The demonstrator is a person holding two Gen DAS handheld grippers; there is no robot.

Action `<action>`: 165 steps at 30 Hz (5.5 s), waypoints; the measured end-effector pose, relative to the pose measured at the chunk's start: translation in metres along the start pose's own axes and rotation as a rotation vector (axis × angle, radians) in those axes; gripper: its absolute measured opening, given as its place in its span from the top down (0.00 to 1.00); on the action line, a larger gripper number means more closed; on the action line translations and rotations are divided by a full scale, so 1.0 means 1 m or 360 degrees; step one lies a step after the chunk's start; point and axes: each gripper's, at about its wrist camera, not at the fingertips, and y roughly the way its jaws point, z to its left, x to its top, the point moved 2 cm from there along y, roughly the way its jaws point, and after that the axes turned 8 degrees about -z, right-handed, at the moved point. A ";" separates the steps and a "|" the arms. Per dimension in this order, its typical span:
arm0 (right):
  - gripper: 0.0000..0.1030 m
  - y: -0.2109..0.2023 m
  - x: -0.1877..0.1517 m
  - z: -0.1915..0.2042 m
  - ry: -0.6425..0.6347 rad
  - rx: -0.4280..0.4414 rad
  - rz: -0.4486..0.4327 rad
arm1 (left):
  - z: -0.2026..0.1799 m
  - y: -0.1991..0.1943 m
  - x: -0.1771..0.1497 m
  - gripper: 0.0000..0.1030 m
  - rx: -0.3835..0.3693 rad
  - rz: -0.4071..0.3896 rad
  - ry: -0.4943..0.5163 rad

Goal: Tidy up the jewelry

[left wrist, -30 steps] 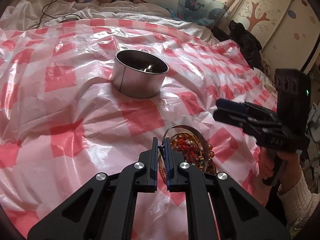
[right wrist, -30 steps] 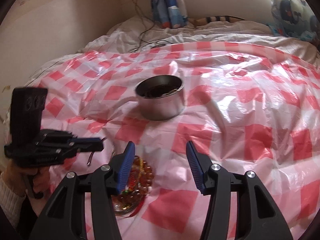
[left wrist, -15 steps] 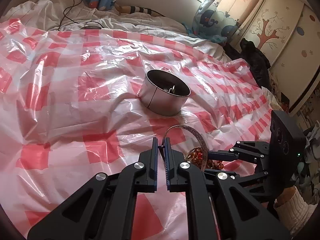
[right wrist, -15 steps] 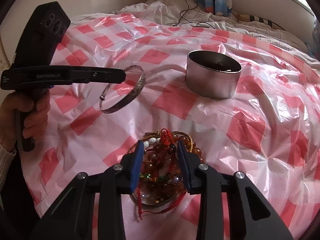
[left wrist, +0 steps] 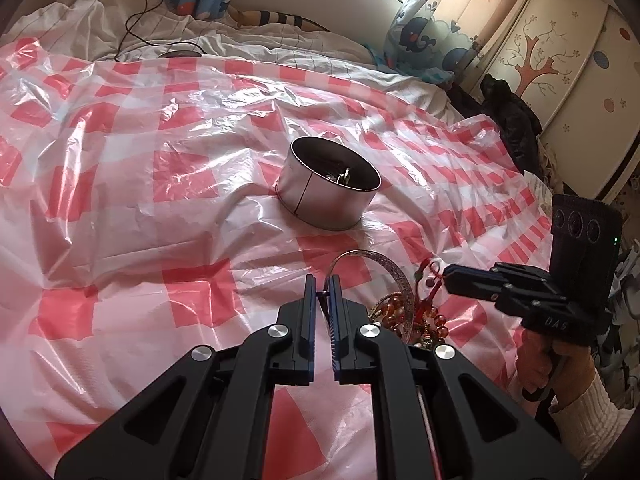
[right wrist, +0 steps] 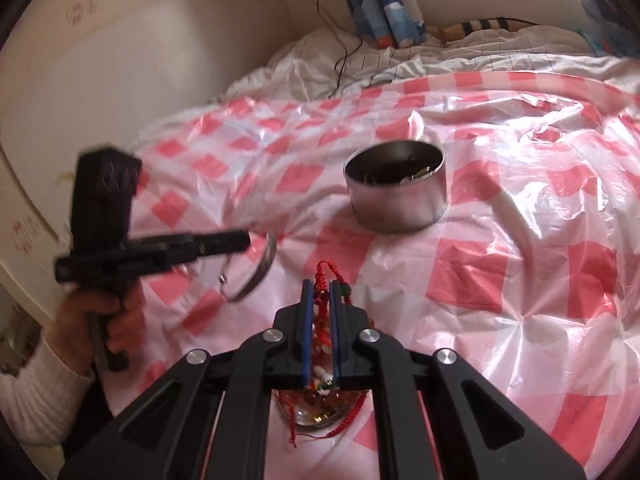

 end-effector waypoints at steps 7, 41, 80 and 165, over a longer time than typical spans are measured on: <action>0.92 -0.014 0.012 -0.017 0.0174 0.0029 -0.0113 | -0.007 0.006 0.000 0.95 -0.0013 0.0006 0.0012; 0.92 0.044 0.098 -0.058 0.0275 0.0036 -0.0290 | -0.011 0.124 0.105 0.94 0.0238 0.0160 0.0281; 0.68 0.015 -0.012 -0.007 -0.0037 -0.0163 0.0209 | -0.028 0.035 -0.007 0.59 0.0092 0.0211 0.0227; 0.57 0.022 -0.033 -0.009 -0.0190 -0.0122 0.0499 | -0.015 0.027 0.010 0.93 0.0199 0.0047 0.0263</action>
